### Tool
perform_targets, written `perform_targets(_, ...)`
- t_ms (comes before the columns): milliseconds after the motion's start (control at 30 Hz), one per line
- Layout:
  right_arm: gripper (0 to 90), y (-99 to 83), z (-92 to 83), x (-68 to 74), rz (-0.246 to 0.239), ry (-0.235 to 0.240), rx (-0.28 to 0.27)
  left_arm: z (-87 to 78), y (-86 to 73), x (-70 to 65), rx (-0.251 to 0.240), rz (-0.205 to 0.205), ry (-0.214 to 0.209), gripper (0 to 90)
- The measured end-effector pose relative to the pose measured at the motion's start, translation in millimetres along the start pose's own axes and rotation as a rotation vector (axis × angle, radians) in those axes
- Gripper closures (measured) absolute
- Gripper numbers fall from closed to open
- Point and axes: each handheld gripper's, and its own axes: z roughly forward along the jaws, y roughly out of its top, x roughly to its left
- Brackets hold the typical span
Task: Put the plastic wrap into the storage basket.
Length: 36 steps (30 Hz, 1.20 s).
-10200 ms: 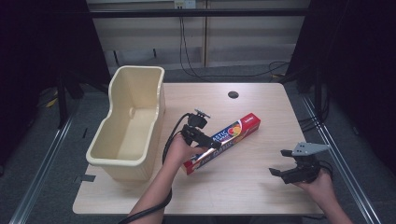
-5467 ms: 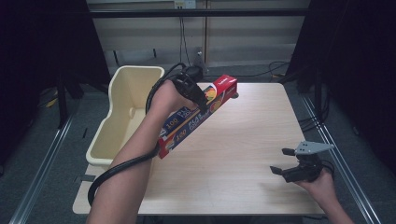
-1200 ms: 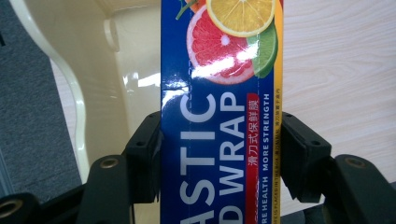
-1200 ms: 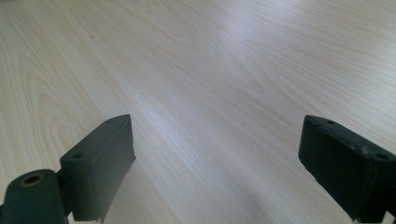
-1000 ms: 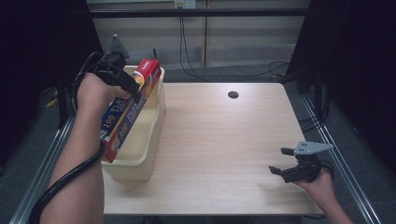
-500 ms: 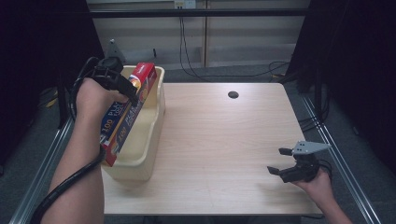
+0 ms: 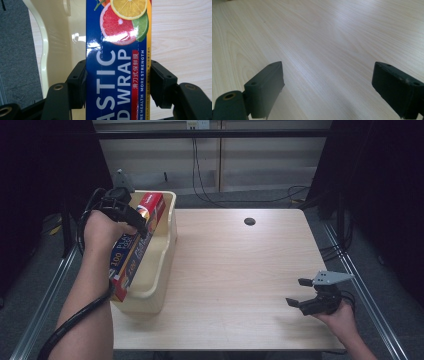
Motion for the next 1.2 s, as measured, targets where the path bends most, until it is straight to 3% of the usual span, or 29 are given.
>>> perform_targets(633,10.2,-0.1,0.5,-0.1,-0.001,0.001,0.001,20.6,-4.2,4.0,0.022,-0.027,-0.009,40.5)
perform_targets(767,10.2,-0.2,1.5,0.6,-0.005,-0.001,0.003,24.1,-4.3,5.7,0.032,-0.01,-0.009,40.4)
perform_targets(1200,10.2,-0.4,1.9,0.2,-0.005,0.002,0.002,38.8,-5.4,8.2,0.045,-0.025,-0.016,40.4)
